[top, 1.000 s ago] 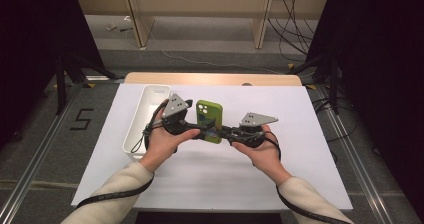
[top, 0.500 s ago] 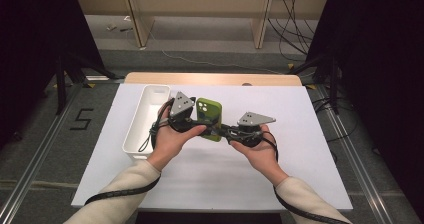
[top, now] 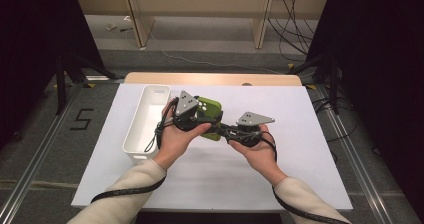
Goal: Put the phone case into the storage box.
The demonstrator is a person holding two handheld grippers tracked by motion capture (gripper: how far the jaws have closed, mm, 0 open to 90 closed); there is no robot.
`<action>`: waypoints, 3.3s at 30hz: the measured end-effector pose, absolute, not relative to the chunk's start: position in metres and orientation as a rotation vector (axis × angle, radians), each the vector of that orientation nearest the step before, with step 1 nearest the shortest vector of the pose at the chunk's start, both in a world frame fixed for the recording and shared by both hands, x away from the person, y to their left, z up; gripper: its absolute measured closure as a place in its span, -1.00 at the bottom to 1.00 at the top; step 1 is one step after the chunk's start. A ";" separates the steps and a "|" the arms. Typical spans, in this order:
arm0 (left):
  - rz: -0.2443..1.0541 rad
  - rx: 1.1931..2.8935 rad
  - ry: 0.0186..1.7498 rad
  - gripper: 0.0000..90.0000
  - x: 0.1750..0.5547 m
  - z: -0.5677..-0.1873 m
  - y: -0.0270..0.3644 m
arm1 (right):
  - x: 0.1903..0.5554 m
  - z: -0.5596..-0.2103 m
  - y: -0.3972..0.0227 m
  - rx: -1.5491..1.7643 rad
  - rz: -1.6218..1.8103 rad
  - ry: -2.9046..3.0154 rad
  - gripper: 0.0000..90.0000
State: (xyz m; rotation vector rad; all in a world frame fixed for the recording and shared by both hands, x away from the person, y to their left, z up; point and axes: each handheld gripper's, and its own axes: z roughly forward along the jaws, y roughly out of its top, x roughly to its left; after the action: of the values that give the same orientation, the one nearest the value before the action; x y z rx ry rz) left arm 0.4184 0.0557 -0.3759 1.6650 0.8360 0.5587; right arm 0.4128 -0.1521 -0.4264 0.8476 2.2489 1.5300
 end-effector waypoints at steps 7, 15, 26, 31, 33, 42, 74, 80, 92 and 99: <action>0.574 1.650 0.859 -0.76 0.419 -0.378 0.054 | 0.412 -0.426 -0.150 0.847 1.520 2.248 0.76; 0.581 1.643 0.874 -0.70 0.419 -0.380 0.054 | 0.411 -0.428 -0.148 0.853 1.508 2.244 0.76; 0.570 1.636 0.852 -0.65 0.419 -0.380 0.055 | 0.411 -0.428 -0.148 0.859 1.507 2.234 0.73; 0.556 1.629 0.839 -0.65 0.419 -0.379 0.056 | 0.413 -0.428 -0.149 0.878 1.504 2.226 0.52; 0.555 1.627 0.839 -0.65 0.419 -0.378 0.056 | 0.413 -0.427 -0.150 0.886 1.500 2.227 0.45; 0.559 1.632 0.826 -0.64 0.419 -0.378 0.056 | 0.414 -0.428 -0.151 0.915 1.514 2.224 0.11; 0.578 1.620 0.825 -0.64 0.419 -0.371 0.063 | 0.409 -0.427 -0.166 0.866 1.536 2.223 -0.65; 0.582 1.617 0.829 -0.64 0.419 -0.369 0.066 | 0.404 -0.425 -0.174 0.836 1.543 2.222 -0.65; 0.582 1.622 0.839 -0.64 0.420 -0.367 0.068 | 0.396 -0.421 -0.196 0.818 1.539 2.205 -0.65; 0.589 1.621 0.842 -0.64 0.419 -0.365 0.070 | 0.392 -0.421 -0.209 0.826 1.540 2.189 -0.65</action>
State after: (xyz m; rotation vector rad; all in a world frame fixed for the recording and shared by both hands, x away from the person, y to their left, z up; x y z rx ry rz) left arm 0.4193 0.0700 -0.3646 1.6213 0.8421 0.5890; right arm 0.3920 -0.2090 -0.4212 0.8261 2.1887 1.5397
